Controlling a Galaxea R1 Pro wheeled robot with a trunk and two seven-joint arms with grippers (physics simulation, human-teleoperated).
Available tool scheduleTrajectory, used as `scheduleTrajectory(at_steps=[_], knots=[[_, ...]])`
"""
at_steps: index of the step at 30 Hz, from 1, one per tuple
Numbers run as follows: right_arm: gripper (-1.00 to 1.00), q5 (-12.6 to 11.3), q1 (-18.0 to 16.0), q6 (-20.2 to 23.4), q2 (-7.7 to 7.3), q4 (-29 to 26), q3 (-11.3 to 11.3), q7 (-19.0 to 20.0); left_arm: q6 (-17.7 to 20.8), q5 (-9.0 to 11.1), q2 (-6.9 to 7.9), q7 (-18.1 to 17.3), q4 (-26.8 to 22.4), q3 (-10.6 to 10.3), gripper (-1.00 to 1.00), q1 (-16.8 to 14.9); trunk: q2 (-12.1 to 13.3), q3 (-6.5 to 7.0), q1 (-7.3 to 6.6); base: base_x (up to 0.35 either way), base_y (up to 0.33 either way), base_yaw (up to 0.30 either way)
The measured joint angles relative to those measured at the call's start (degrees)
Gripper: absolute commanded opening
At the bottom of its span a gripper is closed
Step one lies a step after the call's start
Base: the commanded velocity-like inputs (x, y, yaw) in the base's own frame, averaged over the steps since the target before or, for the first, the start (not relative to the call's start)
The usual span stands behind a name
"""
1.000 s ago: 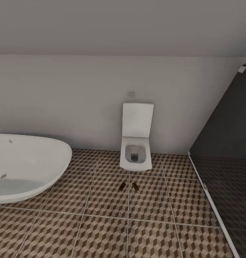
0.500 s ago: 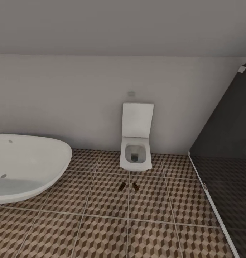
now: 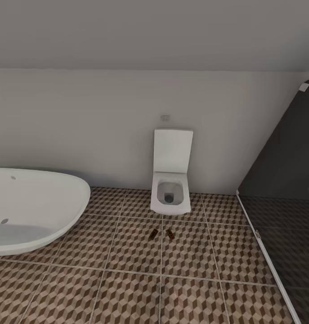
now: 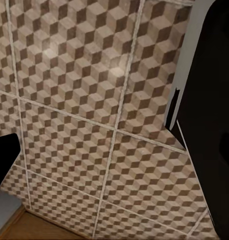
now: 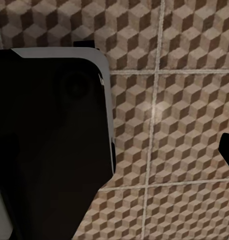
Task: Take the four mousetraps from the cabinet in the bathroom and place them on the bathroom floor. Make sure all four end up on the same floor surface, and ensure that at least two of them are either under or directly next to the same bathroom sink.
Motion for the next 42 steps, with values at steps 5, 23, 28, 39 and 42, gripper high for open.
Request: scheduleTrajectory(at_steps=[5, 23, 28, 39, 42], knots=[[1.00, 0.06, 0.00, -0.07, 0.32, -0.03, 0.05, 0.03, 0.94, -0.02, 0.00, -0.14, -0.05, 0.00, 1.00, 0.00, 0.00, 0.00, 0.00, 0.000, 0.000, 0.000], [1.00, 0.01, 0.00, -0.44, 0.40, -0.13, 0.06, 0.10, 1.18, -0.02, 0.00, -0.31, -0.16, 0.00, 1.00, 0.00, 0.00, 0.00, 0.00, 0.000, 0.000, 0.000], [1.00, -0.01, 0.00, -0.45, 0.49, -0.14, 0.06, 0.13, 1.18, -0.02, 0.00, -0.31, -0.16, 0.00, 1.00, 0.00, 0.00, 0.00, 0.00, 0.000, 0.000, 0.000], [1.00, -0.02, 0.00, -0.45, 0.52, -0.17, 0.06, 0.14, 1.18, -0.02, 0.00, -0.31, -0.16, 0.00, 1.00, 0.00, 0.00, 0.00, 0.00, 0.000, 0.000, 0.000], [1.00, -0.02, 0.00, -0.45, 0.52, -0.17, 0.06, 0.14, 1.18, -0.02, 0.00, -0.31, -0.16, 0.00, 1.00, 0.00, 0.00, 0.00, 0.00, 0.000, 0.000, 0.000]])
